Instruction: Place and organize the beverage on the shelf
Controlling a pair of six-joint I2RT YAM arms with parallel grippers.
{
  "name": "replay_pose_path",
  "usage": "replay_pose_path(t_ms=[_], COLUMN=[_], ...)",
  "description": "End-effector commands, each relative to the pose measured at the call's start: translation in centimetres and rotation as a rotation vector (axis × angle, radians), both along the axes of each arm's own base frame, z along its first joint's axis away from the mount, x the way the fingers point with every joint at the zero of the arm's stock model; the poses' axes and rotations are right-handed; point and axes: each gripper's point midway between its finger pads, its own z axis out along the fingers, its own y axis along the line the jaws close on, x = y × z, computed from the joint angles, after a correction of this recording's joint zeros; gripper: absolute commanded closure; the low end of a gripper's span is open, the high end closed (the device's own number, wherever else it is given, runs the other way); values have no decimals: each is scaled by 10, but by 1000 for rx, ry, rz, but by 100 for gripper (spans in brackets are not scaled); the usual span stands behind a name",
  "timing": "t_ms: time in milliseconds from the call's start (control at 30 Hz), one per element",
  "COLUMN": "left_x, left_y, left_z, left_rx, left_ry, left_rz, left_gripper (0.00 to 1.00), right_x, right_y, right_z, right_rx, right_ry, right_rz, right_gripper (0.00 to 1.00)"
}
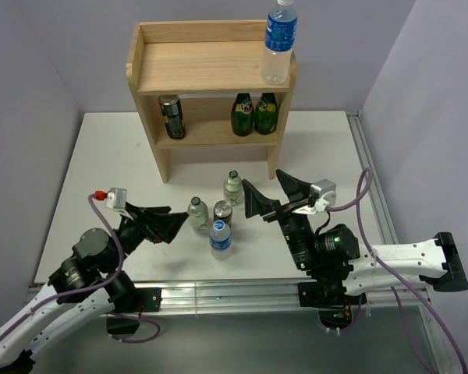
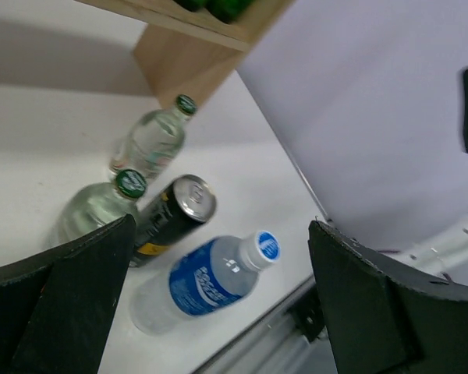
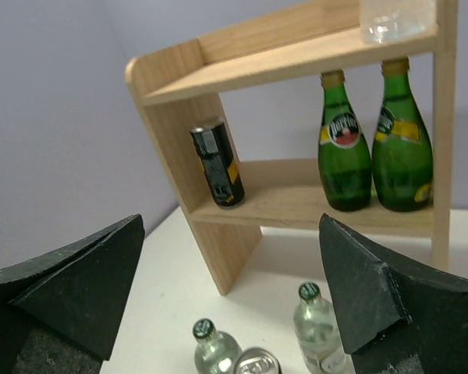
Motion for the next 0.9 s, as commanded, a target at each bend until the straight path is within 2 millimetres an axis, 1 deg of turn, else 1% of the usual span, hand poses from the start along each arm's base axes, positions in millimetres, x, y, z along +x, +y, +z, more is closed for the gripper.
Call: replay_pose_path(t_ms=[0,67,100,133,200,233,300,333,400,433,500,533,567,600,633,667,700,733,767,800,833,867], left_x=[-35,-45,-49,-50,-53,-49,-43,-40,-37,-29,-22,-16,-14,-15,-9,-8,-11,-11,-6,-13,-13,-11], left_y=[-7,-9,-13,-18,-28,-32,-36,-40,-44,-42,-42,-40,-41,-43,-43,-43,-47,-49,-46,-52,-53,-52], left_z=[31,36,35,26,19,7,0,-13,-19,-35,-48,-60,-63,-67,-74,-77,-81,-82,-83,-81,-85,-81], left_rx=[-66,-47,-38,-11,-12,-7,-18,-9,-13,21,50,70,70,76,81,87,100,94,94,87,101,87], left_ry=[-6,-10,-6,11,26,69,88,109,94,114,123,136,131,129,126,122,121,105,92,73,62,43], left_rz=[-169,-222,-256,-281,-326,-319,-301,-302,-295,-254,-215,-173,-166,-166,-129,-115,-124,-118,-73,-97,-86,-58], left_gripper=[1,1,1,1,1,1,1,1,1,1,1,1,1,1,1,1,1,1,1,1,1,1], right_x=[1,2,1,1,2,1,2,3,3,3,4,4,4,4,4,5,5,5,5,6,6,6], right_y=[-5,-5,-5,-5,-6,-7,-8,-10,-13,-17,-21,-22,-26,-28,-31,-34,-36,-39,-40,-41,-42,-44], right_z=[-18,-25,-28,-30,-34,-34,-39,-41,-45,-46,-51,-53,-53,-58,-59,-59,-62,-62,-65,-66,-68,-70], right_rx=[-3,-13,-17,-18,-15,-11,-19,-21,-26,-20,-29,-34,-23,-36,-34,-29,-37,-31,-42,-45,-46,-49], right_ry=[68,80,86,92,102,107,120,125,136,141,150,151,154,159,161,163,168,168,169,171,173,174], right_rz=[-18,-21,-18,-19,-23,-21,-31,-35,-45,-52,-62,-62,-65,-73,-77,-81,-89,-90,-96,-101,-106,-109], right_gripper=[0,0,0,0,0,0,0,0,0,0,0,0,0,0,0,0,0,0,0,0,0,0])
